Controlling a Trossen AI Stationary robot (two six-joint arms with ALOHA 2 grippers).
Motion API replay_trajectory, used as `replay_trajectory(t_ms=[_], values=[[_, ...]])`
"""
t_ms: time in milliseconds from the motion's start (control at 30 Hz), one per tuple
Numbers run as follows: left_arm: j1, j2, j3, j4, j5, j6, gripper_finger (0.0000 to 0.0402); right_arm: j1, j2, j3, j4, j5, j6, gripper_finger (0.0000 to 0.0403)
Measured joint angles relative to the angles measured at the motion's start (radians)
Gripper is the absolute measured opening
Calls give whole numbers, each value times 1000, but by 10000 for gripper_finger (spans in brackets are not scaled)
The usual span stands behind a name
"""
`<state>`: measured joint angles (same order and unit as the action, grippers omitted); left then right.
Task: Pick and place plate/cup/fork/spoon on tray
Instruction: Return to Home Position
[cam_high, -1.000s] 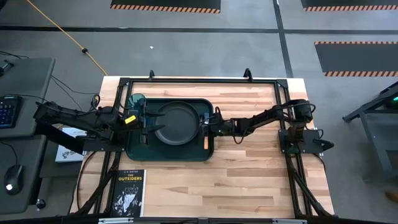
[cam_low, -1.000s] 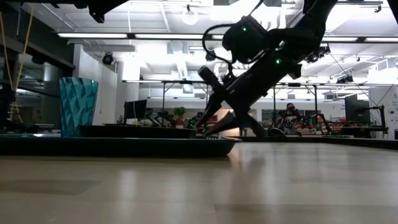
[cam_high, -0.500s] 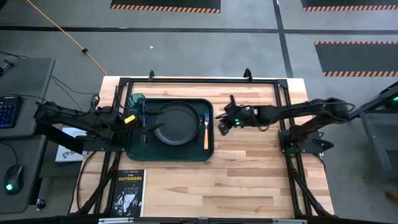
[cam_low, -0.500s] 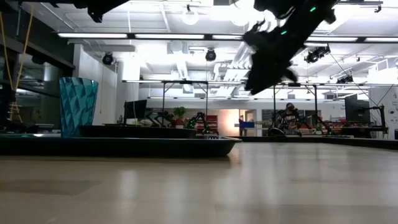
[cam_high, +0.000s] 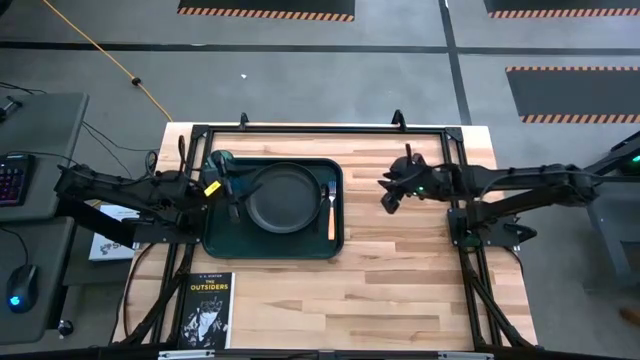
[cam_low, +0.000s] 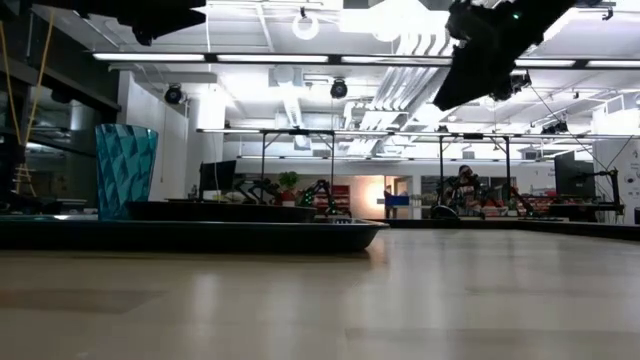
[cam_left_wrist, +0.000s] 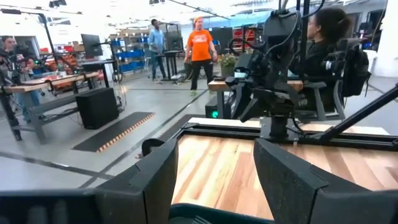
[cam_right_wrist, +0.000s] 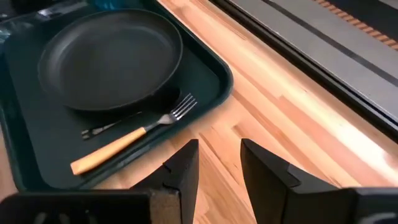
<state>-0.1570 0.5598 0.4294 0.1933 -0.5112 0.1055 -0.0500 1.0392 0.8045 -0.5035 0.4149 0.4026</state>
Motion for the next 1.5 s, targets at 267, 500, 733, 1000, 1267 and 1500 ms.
replay_trajectory(t_ms=[267,500,733,1000,1267,1500], values=[[4,-24,-21,-40,3,36,195,-1,-195,-208,126,-4,-16,110],[10,-122,-39,-192,1,-57,86,0,-338,-337,239,-58,-31,110],[-36,-139,-108,-126,92,-66,11,0,-370,-350,251,-58,-45,110],[-14,-202,-292,9,95,-27,1,0,-367,-350,254,-59,-83,110],[72,-324,-388,-16,239,-53,0,0,-367,-350,254,-120,-114,110],[120,-406,-418,-94,303,-109,0,0,-367,-350,253,-148,-151,110]])
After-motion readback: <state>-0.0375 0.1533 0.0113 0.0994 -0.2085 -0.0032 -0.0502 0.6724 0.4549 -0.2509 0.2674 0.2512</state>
